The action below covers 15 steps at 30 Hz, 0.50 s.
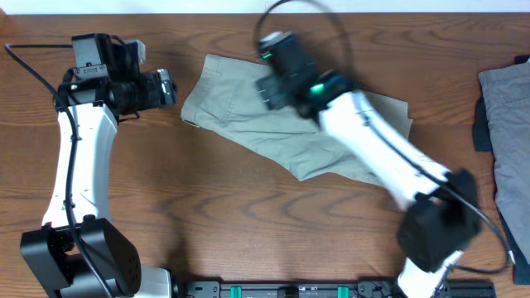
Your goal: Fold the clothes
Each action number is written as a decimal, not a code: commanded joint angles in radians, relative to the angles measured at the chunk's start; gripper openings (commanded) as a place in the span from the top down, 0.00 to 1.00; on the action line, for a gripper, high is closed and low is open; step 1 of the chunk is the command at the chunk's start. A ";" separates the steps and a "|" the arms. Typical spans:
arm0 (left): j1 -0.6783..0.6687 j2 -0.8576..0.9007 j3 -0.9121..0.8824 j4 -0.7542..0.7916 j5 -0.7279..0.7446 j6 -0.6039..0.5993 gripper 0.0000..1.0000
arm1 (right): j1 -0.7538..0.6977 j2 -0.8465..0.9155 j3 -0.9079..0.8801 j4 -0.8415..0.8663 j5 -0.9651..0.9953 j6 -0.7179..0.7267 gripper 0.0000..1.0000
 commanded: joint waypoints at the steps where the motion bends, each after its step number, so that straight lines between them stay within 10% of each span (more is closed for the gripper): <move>1: -0.022 0.011 -0.010 0.032 -0.014 0.000 0.27 | -0.098 -0.059 0.006 -0.098 -0.018 0.055 0.19; 6: -0.060 0.041 -0.010 0.070 -0.049 0.000 0.79 | -0.263 -0.091 0.006 -0.317 -0.137 0.056 0.19; 15: -0.133 0.248 -0.010 0.133 -0.055 0.000 0.79 | -0.499 -0.081 -0.011 -0.578 -0.187 0.094 0.19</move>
